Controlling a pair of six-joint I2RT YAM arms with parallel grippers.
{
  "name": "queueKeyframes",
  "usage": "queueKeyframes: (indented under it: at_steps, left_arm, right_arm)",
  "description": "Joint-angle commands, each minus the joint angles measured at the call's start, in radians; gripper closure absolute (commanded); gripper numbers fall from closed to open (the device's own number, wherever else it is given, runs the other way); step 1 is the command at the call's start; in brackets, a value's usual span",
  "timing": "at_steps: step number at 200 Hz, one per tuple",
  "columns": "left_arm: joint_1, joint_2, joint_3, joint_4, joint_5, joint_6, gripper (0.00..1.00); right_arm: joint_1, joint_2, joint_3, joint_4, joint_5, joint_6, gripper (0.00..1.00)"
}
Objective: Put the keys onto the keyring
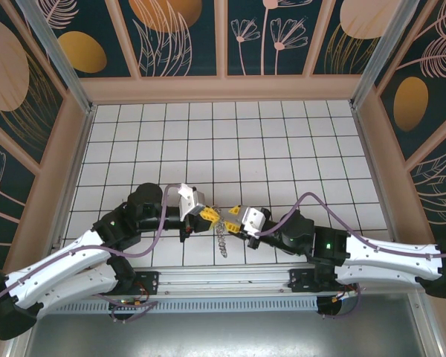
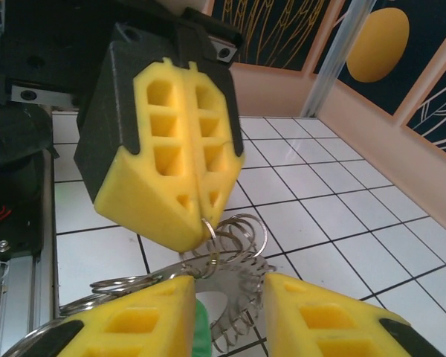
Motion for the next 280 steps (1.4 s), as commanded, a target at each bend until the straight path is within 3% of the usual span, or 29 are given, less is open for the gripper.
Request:
queueKeyframes:
  at_steps: [1,84,122,162,178,211,241,280]
  left_arm:
    - [-0.001,0.0,0.003,0.099,0.043,-0.027,1.0]
    - [-0.002,-0.001,-0.006,0.131,0.064,-0.03,1.0]
    - [-0.001,0.008,0.009,0.117,0.055,-0.019,1.0]
    - [-0.001,0.027,0.027,0.085,0.042,0.001,1.0]
    - [-0.001,0.031,0.032,0.079,0.04,0.004,1.0]
    - [-0.002,0.035,0.036,0.07,0.044,0.012,1.0]
    - [-0.001,0.036,0.038,0.062,0.046,0.022,1.0]
    - [-0.001,0.033,0.036,0.064,0.045,0.02,1.0]
  right_arm:
    - [-0.015,-0.004,-0.017,0.076,-0.035,0.019,0.69]
    - [-0.089,0.017,-0.036,0.128,-0.156,0.03,0.77]
    - [-0.1,0.038,-0.025,0.113,-0.214,0.02,0.87]
    - [-0.104,0.037,-0.024,0.113,-0.261,0.013,0.91]
    - [-0.107,0.04,-0.025,0.113,-0.271,0.014,0.89]
    - [-0.112,0.039,-0.028,0.11,-0.262,0.02,0.75]
    - [-0.113,0.028,-0.033,0.108,-0.247,0.02,0.74]
    - [-0.112,0.024,-0.037,0.094,-0.239,0.022,0.9]
